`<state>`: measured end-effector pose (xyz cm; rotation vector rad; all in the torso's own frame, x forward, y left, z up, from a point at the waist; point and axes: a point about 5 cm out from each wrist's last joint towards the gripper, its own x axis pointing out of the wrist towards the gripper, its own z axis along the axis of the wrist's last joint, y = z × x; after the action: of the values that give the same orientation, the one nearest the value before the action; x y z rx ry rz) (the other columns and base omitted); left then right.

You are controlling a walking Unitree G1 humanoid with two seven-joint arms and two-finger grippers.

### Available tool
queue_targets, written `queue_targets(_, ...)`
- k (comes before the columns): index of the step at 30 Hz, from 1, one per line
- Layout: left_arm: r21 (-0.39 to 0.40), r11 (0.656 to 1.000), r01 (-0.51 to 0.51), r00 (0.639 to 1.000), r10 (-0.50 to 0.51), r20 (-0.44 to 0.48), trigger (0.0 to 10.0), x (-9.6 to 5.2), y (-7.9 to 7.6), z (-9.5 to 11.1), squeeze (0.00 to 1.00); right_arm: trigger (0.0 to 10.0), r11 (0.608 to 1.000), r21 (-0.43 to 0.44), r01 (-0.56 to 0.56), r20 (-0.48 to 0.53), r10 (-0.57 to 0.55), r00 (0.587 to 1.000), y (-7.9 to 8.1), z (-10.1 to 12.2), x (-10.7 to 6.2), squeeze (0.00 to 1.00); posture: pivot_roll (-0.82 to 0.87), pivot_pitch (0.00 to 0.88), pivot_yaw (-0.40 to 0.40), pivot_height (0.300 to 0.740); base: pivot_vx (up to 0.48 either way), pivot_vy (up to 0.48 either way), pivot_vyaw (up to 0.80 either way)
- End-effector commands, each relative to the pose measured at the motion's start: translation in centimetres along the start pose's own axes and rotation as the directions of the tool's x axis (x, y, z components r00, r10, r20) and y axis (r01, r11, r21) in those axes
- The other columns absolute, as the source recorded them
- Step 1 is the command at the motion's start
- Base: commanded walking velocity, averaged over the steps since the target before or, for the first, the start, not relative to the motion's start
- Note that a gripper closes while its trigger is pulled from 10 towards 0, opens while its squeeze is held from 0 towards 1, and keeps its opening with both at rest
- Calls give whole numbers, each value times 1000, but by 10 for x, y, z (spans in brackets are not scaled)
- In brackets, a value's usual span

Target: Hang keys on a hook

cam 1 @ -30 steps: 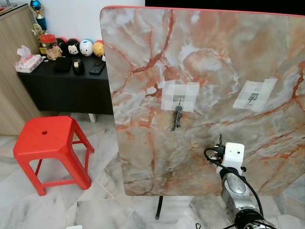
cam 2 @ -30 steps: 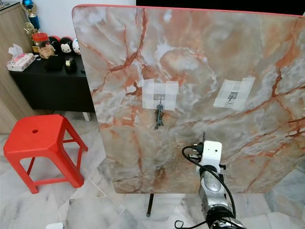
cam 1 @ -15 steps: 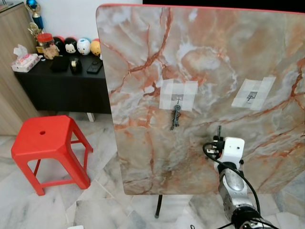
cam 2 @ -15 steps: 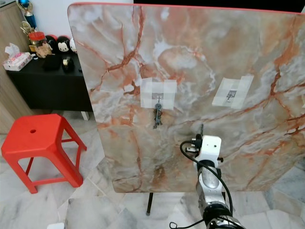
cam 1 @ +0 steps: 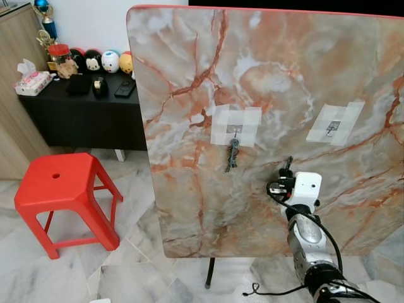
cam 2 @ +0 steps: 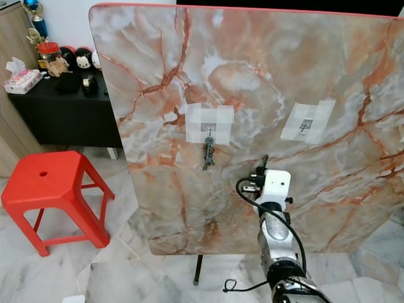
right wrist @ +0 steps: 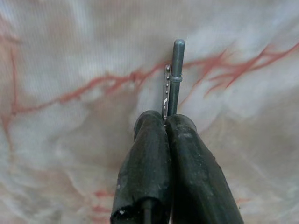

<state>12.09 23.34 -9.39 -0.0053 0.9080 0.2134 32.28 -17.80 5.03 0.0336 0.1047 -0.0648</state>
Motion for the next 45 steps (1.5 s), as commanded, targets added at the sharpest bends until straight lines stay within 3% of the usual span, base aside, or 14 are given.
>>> queue_targets(1, 9, 1000, 1, 1000, -1, -13, 10000, -1, 0, -3, 0, 10000, 1000, 19, -4, -9, 4, 1000, 0, 4, 4, 0, 25, 0, -65, 740, 0, 0, 0)
queue_targets(9, 12, 1000, 3, 1000, -3, -14, 10000, 0, 0, -2, 0, 10000, 1000, 18, 19, -7, -19, 1000, -3, 5, 5, 0, 25, 0, -63, 740, 0, 0, 0)
queue_targets(19, 19, 1000, 3, 1000, -3, -24, 10000, 0, -2, -3, 0, 10000, 997, 25, 78, 165, -81, 983, -7, 22, -3, 0, 18, 0, -62, 740, 0, 0, 0)
queue_targets(23, 20, 1000, 5, 1000, -4, -26, 10000, -2, -1, -7, 0, 10000, 996, 27, 88, 179, -91, 980, -8, 22, -7, 0, 18, 0, -62, 740, 0, 0, 0)
queue_targets(28, 18, 1000, -5, 999, 5, -49, 10000, -13, 14, -26, 0, 10000, 995, 10, 96, 193, -96, 976, -6, 18, -17, 0, 16, 0, -62, 740, 0, 0, 0)
queue_targets(35, 16, 1000, -19, 997, 20, -69, 10000, -19, 29, -35, 0, 10000, 994, -6, 112, 227, -108, 968, -7, 26, -23, 0, 11, 0, -60, 740, 0, 0, 0)
queue_targets(41, 17, 1000, -11, 997, 12, -70, 10000, -17, 23, -33, 0, 10000, 992, -23, 126, 258, -116, 959, -8, 36, -21, 0, 12, 0, -61, 740, 0, 0, 0)
queue_targets(45, 24, 1000, 4, 998, -3, -67, 10000, -9, 4, -22, 0, 10000, 992, -41, 121, 304, -103, 947, -6, 48, -20, 0, 12, 0, -61, 740, 0, 0, 0)
